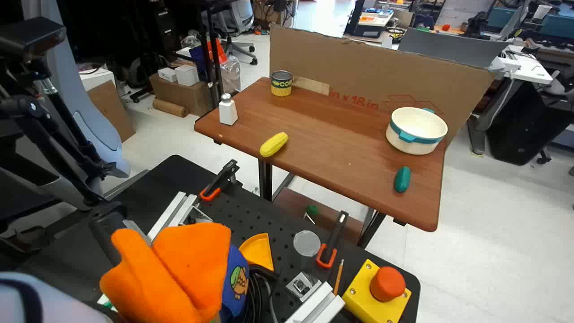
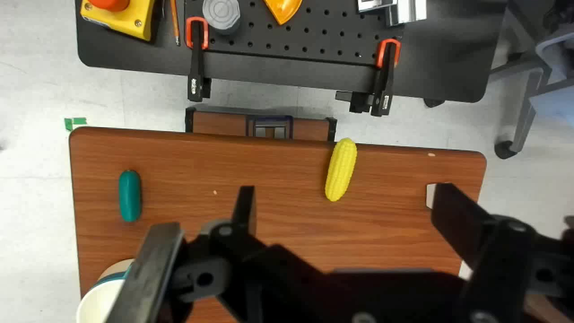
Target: Move the green object midway between the can and the bowl
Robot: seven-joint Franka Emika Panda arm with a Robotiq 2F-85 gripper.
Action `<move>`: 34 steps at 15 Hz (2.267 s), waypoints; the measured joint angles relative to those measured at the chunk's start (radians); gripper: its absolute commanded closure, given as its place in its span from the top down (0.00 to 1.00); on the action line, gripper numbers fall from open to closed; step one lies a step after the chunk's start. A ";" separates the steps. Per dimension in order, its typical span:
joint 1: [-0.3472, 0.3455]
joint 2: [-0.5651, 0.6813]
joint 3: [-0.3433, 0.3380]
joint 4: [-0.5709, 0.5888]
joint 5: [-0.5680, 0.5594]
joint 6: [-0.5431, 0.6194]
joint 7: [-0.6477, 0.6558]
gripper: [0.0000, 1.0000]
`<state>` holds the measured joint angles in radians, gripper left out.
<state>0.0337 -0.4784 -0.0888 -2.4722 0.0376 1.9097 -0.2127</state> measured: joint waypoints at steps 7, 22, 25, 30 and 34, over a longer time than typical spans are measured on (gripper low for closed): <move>0.000 0.000 0.000 0.000 0.000 0.000 0.000 1.00; -0.145 0.234 -0.069 0.126 -0.107 0.220 0.017 1.00; -0.166 0.368 -0.090 0.204 -0.106 0.285 0.017 1.00; -0.177 0.584 -0.095 0.308 -0.106 0.348 0.017 1.00; -0.178 0.713 -0.092 0.331 -0.106 0.418 0.015 1.00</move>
<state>-0.1441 0.2346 -0.1809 -2.1415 -0.0688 2.3276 -0.1976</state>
